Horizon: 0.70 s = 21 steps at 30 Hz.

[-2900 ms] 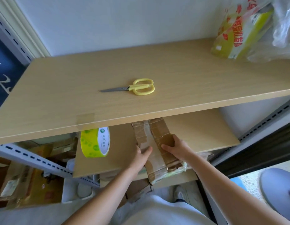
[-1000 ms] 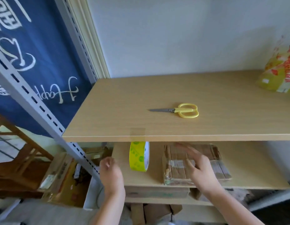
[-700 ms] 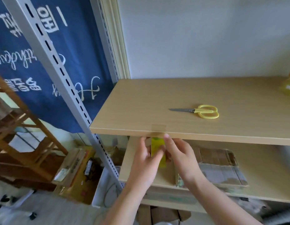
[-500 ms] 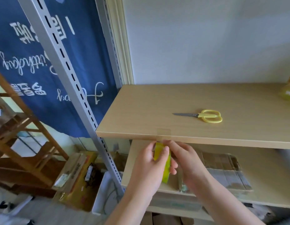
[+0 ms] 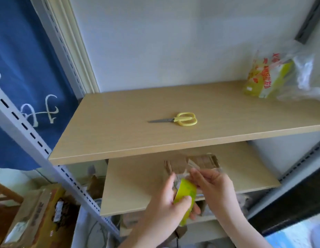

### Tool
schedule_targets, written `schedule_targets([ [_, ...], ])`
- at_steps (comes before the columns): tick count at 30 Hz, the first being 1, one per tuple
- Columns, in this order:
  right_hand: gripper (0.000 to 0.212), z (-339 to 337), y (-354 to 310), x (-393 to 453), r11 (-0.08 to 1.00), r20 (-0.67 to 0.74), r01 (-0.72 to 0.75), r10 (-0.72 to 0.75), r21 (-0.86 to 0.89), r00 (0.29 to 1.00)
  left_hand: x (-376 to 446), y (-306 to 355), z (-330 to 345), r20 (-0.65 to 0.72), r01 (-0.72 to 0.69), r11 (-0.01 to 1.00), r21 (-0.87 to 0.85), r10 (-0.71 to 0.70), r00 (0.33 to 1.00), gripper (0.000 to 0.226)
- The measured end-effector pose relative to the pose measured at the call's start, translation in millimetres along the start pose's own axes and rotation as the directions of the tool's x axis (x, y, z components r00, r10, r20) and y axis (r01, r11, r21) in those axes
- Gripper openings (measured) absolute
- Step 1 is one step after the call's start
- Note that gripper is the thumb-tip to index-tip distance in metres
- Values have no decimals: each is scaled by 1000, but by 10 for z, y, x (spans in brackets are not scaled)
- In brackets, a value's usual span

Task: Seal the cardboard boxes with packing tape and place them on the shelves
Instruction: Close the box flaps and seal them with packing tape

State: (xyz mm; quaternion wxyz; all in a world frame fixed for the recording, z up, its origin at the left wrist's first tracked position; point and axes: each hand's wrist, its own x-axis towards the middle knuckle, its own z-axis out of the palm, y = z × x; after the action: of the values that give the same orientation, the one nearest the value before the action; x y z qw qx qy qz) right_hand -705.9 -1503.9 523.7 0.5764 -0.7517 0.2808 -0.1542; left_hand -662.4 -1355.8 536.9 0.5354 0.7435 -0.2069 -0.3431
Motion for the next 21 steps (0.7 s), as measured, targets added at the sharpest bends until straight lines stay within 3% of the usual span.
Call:
schedule_targets([
  [1,25,-47,165,29,1000,-45,-27,26,-15,999,103,-77,81,62,87,993,-75,-83,995,80],
  [3,24,-150,433,101,997,-105,-68,64,-34,992,280,-148,269,166,209,948,-241,-172,971,49],
  [5,23,-263,633,233,993,-129,-100,91,-66,987,467,-192,469,145,248,938,-242,-218,965,19],
  [8,20,-467,745,621,994,-144,-99,91,-48,985,799,-327,821,64,249,959,-137,-242,968,37],
  [10,20,-622,734,1020,994,-204,-103,105,20,973,1020,-541,1083,76,281,939,-196,-271,959,48],
  [12,18,-720,734,1457,986,-167,-158,164,49,972,1126,-651,1281,37,314,933,-175,-312,949,62],
  [16,14,-715,1011,2121,947,-14,-315,316,55,949,1272,-552,1473,79,289,912,-291,-278,957,20],
  [18,9,-677,1176,2324,947,45,-315,318,-57,947,1333,-521,1506,58,269,918,-290,-264,963,22],
  [21,21,-653,1258,2478,904,79,-252,295,-346,952,1376,-447,1534,-20,264,916,-303,-283,959,24],
])
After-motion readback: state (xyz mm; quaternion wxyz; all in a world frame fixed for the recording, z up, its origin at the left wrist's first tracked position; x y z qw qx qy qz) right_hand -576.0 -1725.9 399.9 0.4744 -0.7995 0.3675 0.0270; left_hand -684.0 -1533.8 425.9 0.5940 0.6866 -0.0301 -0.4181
